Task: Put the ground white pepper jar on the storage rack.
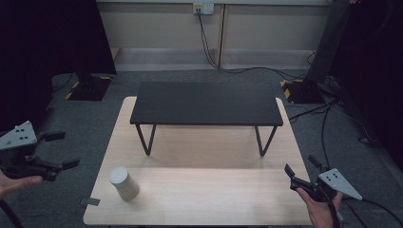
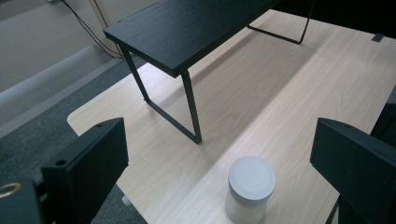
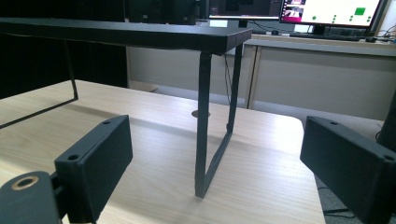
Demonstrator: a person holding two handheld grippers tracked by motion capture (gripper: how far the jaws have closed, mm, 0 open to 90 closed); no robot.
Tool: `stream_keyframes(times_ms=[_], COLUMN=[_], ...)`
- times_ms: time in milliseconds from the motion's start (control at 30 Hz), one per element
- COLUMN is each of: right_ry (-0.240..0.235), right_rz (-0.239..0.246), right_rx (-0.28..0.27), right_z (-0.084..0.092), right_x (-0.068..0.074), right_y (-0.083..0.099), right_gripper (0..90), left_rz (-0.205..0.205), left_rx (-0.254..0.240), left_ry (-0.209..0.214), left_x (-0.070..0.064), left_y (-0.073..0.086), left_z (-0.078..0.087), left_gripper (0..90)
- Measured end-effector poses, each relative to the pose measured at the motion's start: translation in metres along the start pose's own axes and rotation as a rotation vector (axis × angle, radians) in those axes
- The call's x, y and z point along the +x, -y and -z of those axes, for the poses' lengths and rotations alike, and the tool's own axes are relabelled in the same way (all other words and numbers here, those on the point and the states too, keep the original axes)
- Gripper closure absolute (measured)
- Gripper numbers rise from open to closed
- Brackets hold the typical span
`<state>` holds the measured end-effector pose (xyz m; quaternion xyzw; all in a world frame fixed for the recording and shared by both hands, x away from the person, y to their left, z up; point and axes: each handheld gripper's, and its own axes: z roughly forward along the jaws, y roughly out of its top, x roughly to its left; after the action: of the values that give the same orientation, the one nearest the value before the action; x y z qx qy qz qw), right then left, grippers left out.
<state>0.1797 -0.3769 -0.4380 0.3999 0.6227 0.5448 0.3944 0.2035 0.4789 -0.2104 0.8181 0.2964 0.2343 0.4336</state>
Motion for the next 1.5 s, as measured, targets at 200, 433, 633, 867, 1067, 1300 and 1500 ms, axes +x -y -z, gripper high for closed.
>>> stream_keyframes(times_ms=[200,433,633,867,1067,1300,1500], right_ry=[-0.003,0.002,-0.001,-0.002,-0.006,-0.004,0.000], right_rz=[0.004,0.000,0.005,0.005,0.004,0.003,0.002], right_rx=[0.000,-0.004,-0.002,-0.003,-0.001,-0.003,-0.003], right_z=[-0.001,0.000,0.001,-0.001,-0.001,-0.001,0.000], right_x=[0.000,0.000,0.000,0.000,0.000,0.000,0.000], right_y=[0.000,0.000,0.000,0.000,0.000,0.000,0.001], right_gripper=[8.4,8.5,8.5,8.6,8.6,8.6,8.5], left_rz=[0.003,0.011,0.005,-0.006,-0.001,-0.009,-0.013], left_rx=[0.011,0.012,0.042,0.067,0.077,0.097,0.125], left_ry=[-0.002,0.001,0.006,0.004,0.011,0.011,0.022], left_x=[-0.001,0.000,-0.001,-0.003,-0.003,-0.005,-0.006], left_y=[0.002,0.006,0.008,0.008,0.013,0.018,0.021], left_z=[-0.003,-0.005,-0.012,-0.020,-0.026,-0.039,-0.054], left_gripper=[3.3,3.3,3.3,3.2,3.2,3.2,3.3])
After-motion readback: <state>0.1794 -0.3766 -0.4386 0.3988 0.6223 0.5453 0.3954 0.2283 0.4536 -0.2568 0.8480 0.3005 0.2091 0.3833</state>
